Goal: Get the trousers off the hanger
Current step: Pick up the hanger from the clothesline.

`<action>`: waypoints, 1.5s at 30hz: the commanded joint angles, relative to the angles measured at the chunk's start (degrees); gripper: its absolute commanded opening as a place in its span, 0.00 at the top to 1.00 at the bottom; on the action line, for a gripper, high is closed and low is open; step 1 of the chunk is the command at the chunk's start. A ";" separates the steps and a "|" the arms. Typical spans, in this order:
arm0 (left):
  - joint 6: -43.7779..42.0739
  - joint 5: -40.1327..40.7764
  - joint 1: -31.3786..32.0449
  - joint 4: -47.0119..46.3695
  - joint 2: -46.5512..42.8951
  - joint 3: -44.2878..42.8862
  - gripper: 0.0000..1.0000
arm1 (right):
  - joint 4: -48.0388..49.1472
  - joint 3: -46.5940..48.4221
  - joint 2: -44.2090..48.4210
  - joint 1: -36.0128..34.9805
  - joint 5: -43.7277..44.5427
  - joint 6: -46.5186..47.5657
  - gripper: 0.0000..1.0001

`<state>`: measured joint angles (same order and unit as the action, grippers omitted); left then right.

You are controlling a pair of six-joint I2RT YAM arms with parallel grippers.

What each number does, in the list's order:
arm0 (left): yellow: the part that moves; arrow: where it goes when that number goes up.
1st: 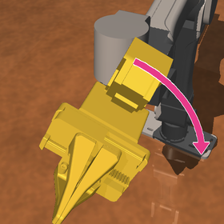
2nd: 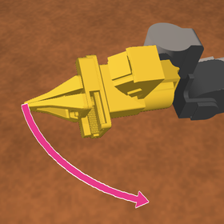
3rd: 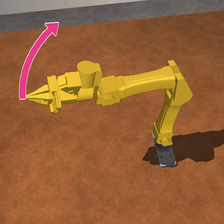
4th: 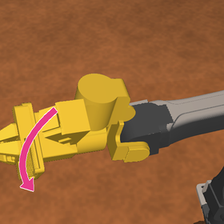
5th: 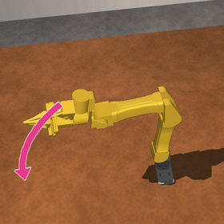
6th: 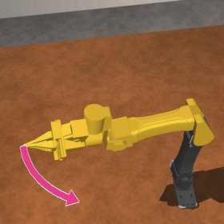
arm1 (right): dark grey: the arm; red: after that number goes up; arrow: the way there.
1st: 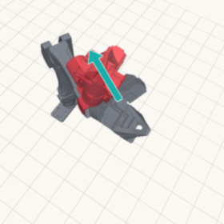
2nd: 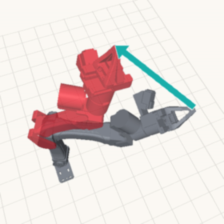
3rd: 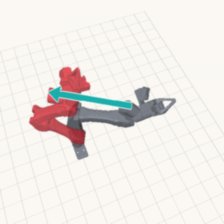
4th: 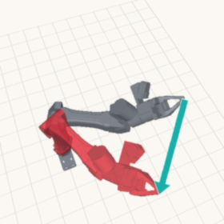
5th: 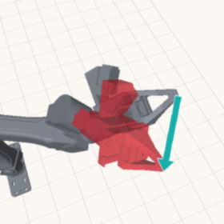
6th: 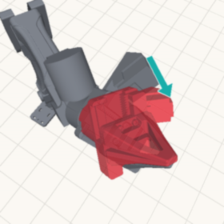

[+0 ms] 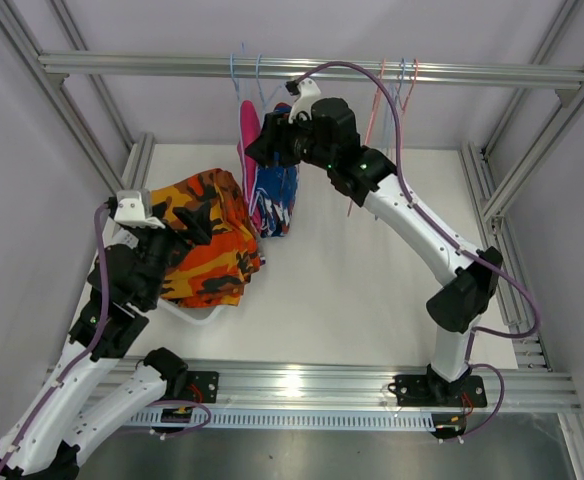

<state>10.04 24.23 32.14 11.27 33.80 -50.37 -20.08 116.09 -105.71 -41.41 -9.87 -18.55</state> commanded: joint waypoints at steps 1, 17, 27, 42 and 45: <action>0.24 -0.76 0.47 -0.98 -0.58 0.01 0.01 | 6.62 1.51 -1.25 0.36 -4.63 -2.19 0.33; 0.24 -1.03 0.38 -1.16 -0.49 0.10 0.01 | 22.08 -7.98 -1.08 1.15 -8.15 -8.70 0.43; 0.33 -1.20 0.38 -1.16 -0.58 0.10 0.01 | 30.09 -13.70 -0.29 2.38 -9.90 -13.00 0.62; 0.42 -1.46 0.38 -1.25 -0.40 0.01 0.00 | 34.49 -17.48 2.70 3.44 -10.08 -15.47 1.00; 0.42 -1.64 0.38 -1.16 -0.32 0.10 0.00 | 34.58 -17.65 3.40 3.44 -9.56 -15.47 1.00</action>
<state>10.04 23.77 32.14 11.27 33.58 -50.37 9.61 98.24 -106.52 -37.60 -19.49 -34.57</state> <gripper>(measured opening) 0.994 0.121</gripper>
